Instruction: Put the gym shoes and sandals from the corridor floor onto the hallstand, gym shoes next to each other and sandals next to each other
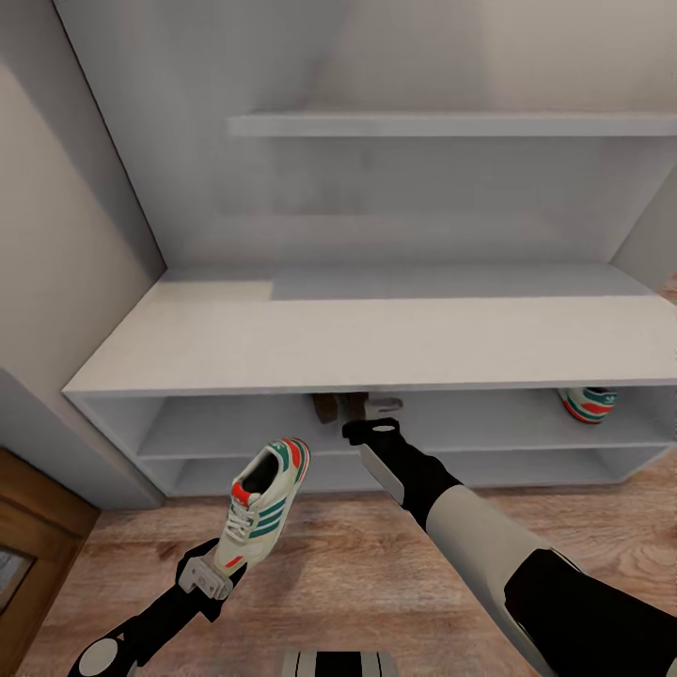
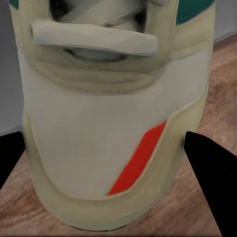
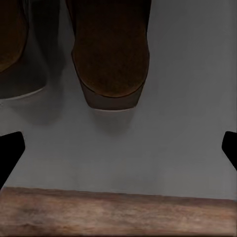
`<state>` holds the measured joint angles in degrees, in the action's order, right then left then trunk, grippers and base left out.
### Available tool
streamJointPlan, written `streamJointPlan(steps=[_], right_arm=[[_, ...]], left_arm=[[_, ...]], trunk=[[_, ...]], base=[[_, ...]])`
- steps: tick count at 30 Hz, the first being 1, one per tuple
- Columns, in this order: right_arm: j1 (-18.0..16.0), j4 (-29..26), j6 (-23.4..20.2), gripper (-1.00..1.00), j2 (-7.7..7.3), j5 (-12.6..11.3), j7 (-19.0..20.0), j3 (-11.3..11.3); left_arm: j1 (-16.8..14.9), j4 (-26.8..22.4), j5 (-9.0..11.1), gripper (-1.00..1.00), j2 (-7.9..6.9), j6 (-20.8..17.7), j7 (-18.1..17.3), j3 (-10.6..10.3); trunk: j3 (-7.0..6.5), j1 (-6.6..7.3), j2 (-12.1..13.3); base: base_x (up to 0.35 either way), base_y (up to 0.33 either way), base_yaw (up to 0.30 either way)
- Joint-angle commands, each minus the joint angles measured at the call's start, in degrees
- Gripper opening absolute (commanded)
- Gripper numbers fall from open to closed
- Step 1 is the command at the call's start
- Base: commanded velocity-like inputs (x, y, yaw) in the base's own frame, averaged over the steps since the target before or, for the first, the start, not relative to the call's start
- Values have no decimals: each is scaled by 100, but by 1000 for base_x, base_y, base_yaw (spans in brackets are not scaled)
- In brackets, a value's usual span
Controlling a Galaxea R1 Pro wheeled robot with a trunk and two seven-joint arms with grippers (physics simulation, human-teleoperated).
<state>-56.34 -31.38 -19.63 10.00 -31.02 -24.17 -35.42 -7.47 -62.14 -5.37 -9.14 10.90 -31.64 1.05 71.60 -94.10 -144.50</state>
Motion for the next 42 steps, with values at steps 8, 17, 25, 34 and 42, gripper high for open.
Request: streamJointPlan(steps=[8,17,25,34,42], right_arm=[[0,0,-2,100,0,0,0,0],[0,0,-3,100,0,0,0,0],[1,0,0,100,0,0,0,0],[3,-5,1,100,0,0,0,0],[2,-8,4,100,0,0,0,0]], left_arm=[[0,0,1,-100,0,0,0,-2],[0,4,1,-100,5,0,0,-7],[0,3,1,-100,7,0,0,-8],[0,8,1,-100,11,0,0,-19],[0,8,-5,-100,64,0,5,-21]], trunk=[[0,0,0],[0,0,0],[0,0,0],[0,0,0],[0,0,0]], base=[[-30,0,0],[-64,0,0],[-184,0,0],[-41,0,0],[-28,0,0]])
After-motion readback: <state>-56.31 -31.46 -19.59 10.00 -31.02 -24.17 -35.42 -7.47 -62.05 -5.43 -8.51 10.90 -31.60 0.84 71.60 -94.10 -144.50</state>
